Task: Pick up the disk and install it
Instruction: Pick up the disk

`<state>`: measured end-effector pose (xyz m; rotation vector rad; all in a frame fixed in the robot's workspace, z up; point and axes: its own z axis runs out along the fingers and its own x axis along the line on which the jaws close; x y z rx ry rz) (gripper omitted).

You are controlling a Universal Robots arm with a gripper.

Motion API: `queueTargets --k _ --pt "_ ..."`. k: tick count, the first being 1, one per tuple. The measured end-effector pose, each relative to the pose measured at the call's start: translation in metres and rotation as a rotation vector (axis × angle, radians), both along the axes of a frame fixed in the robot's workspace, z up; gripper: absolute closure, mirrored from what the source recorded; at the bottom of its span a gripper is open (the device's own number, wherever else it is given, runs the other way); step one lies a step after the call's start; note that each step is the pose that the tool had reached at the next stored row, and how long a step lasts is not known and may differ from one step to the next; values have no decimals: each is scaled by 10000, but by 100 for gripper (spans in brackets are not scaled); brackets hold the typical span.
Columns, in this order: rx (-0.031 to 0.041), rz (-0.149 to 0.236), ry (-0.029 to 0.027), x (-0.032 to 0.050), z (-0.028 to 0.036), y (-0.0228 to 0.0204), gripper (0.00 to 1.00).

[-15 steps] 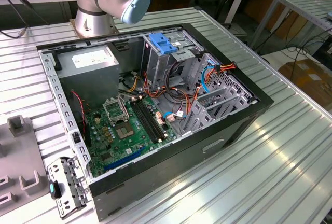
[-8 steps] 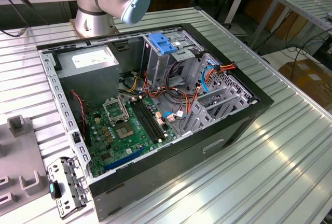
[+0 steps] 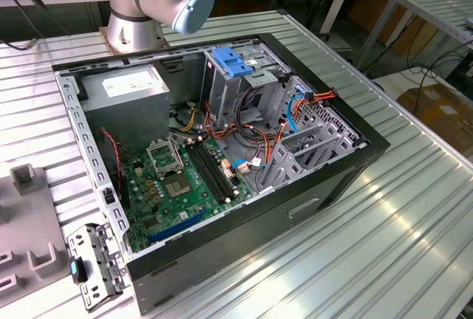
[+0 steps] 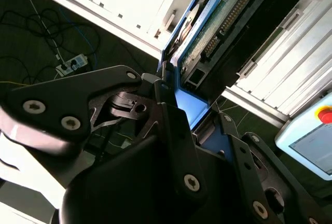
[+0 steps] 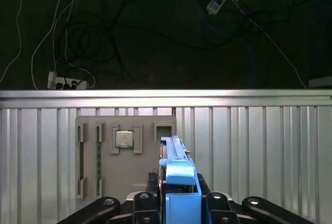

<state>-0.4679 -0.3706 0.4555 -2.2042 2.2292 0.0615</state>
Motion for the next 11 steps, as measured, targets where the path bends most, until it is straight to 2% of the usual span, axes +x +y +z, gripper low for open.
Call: queueTargets --k 7,11 --pt "0 0 -1 0 54 0 63" --pt "0 0 0 0 105 0 63"
